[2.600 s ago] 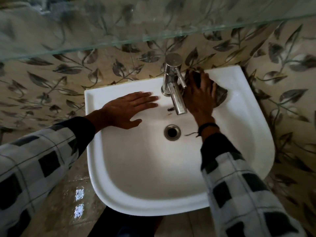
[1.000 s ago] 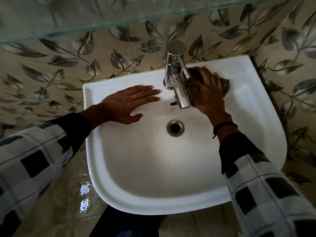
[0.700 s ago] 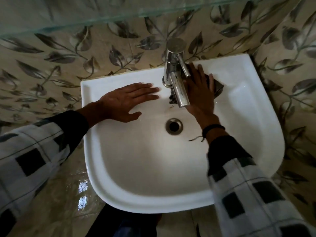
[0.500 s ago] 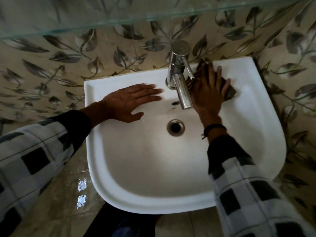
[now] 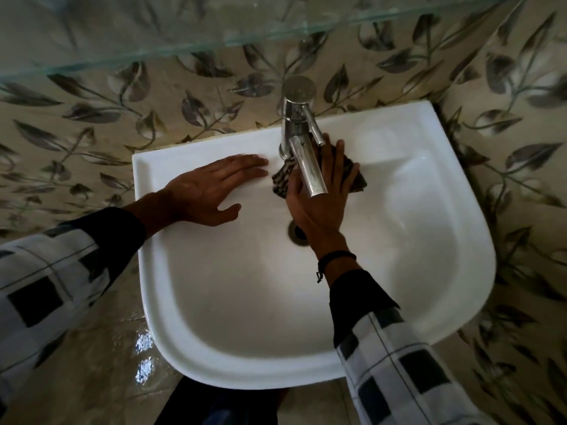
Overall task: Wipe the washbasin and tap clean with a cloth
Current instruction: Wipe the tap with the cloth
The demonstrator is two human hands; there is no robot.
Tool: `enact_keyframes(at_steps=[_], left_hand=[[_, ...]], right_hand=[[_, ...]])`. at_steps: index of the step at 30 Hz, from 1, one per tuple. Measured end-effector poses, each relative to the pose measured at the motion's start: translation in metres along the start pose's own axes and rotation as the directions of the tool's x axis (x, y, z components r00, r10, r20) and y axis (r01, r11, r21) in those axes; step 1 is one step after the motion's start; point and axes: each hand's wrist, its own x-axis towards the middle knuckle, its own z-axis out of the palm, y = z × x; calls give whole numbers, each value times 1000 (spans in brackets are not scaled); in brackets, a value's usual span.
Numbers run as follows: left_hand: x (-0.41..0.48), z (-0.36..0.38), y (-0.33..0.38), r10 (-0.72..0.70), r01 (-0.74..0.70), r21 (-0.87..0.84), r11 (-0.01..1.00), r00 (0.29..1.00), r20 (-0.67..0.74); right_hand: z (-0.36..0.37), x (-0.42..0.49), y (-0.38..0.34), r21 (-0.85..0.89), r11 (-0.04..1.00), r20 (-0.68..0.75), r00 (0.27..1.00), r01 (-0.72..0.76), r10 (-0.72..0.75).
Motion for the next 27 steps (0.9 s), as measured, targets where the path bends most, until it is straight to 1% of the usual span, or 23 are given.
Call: enact_keyframes(at_steps=[3,7,11,13,15,16,18,19,20,22,24,26,27], left_hand=[[-1,0,1,-19,19,-9,1000,1000,-7],[-2,0,2,-26,26,13,1000,1000,-2],[-2,-1,1,-4,4,27,1000,1000,-23],[-2,0,0,16,-15,33,999,999,-40],[-3,1,0,21,-19,32,999,998,-55],[-2,1,1,15,-14,24,1000,998,-55],[-2,2,3,1,-1,7,1000,999,-44],[-3,2,2,-5,4,-3,1000,999,-38],[-3,1,1,-11,11,-11,1000,999,-32],[-3,0,0,0,0,-15,1000,999,-34],[-3,0,-2,17,-18,-16,1000,999,-40],[-2,1,-2,30,-30,-15,999,998,-48],[-3,2,-3,30,-31,-12,999,998,-46]], right_hand=[[0,2,-5,1,998,38,998,-57,57],[-1,2,1,-55,997,82,995,-47,51],[8,2,-22,-86,980,100,977,-179,188],[10,2,-28,-95,978,118,973,-186,196],[8,1,-20,-107,984,139,978,-142,156],[5,1,-12,-108,989,123,986,-97,110],[1,3,11,-137,990,127,991,47,-29],[-2,7,21,-173,977,174,980,128,-97],[-5,13,28,-208,960,238,962,185,-134],[-11,29,37,-235,935,386,908,267,-162],[-18,49,41,-174,927,467,857,332,-219],[-24,69,49,-74,945,542,809,317,-229],[-29,77,47,-67,936,566,786,344,-248]])
